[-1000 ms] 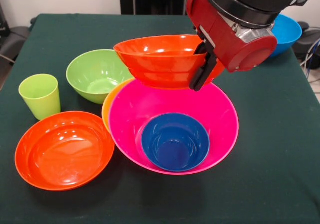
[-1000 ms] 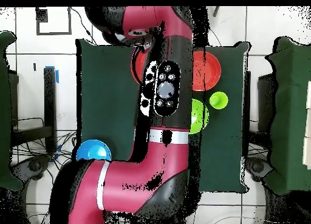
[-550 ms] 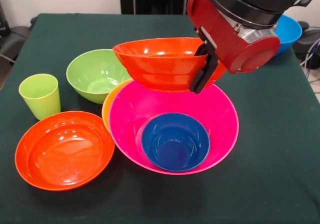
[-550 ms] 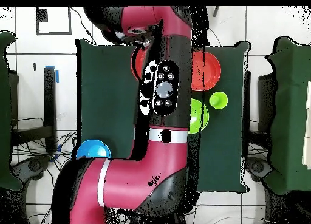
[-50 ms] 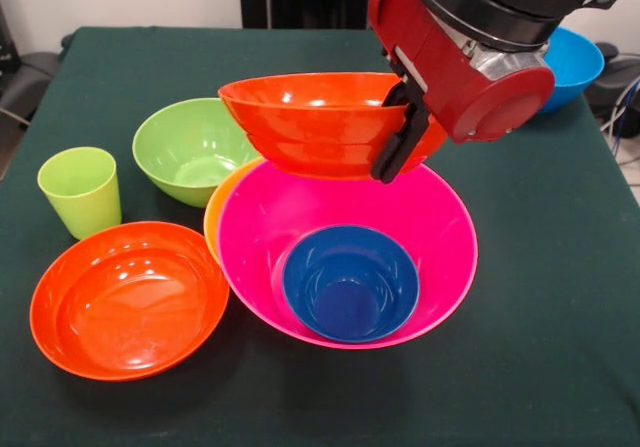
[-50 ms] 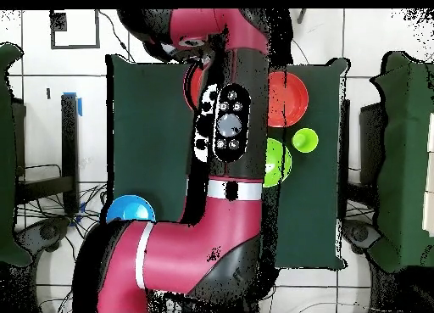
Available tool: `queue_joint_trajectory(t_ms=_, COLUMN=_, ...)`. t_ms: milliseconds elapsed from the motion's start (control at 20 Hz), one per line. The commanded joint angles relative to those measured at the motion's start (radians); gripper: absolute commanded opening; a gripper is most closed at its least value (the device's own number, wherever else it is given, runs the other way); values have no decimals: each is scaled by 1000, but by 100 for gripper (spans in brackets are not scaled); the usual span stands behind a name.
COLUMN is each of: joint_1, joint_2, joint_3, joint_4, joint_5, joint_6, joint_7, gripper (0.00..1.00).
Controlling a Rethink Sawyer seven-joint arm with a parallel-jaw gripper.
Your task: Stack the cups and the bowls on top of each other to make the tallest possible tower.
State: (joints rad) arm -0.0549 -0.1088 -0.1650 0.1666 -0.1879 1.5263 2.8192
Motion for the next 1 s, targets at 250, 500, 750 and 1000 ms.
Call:
queue_joint_trajectory(t_ms=250, joint_1=-2, joint_2=22, joint_3=35, joint_4=97, joint_5=-3, joint_6=-90, joint_7=-99, gripper=0)
queue_joint_trajectory(t_ms=500, joint_1=2, joint_2=16, joint_3=25, joint_4=119, joint_5=1, joint_6=-116, joint_7=-100, gripper=0)
queue_joint_trajectory(t_ms=750, joint_1=-4, joint_2=49, joint_3=23, joint_4=47, joint_5=11, joint_6=-60, joint_7=-112, gripper=0)
queue_joint_trajectory(t_ms=1000, joint_1=-1, joint_2=93, joint_3=13, joint_4=-23, joint_5=15, joint_6=-21, joint_7=-96, gripper=0)
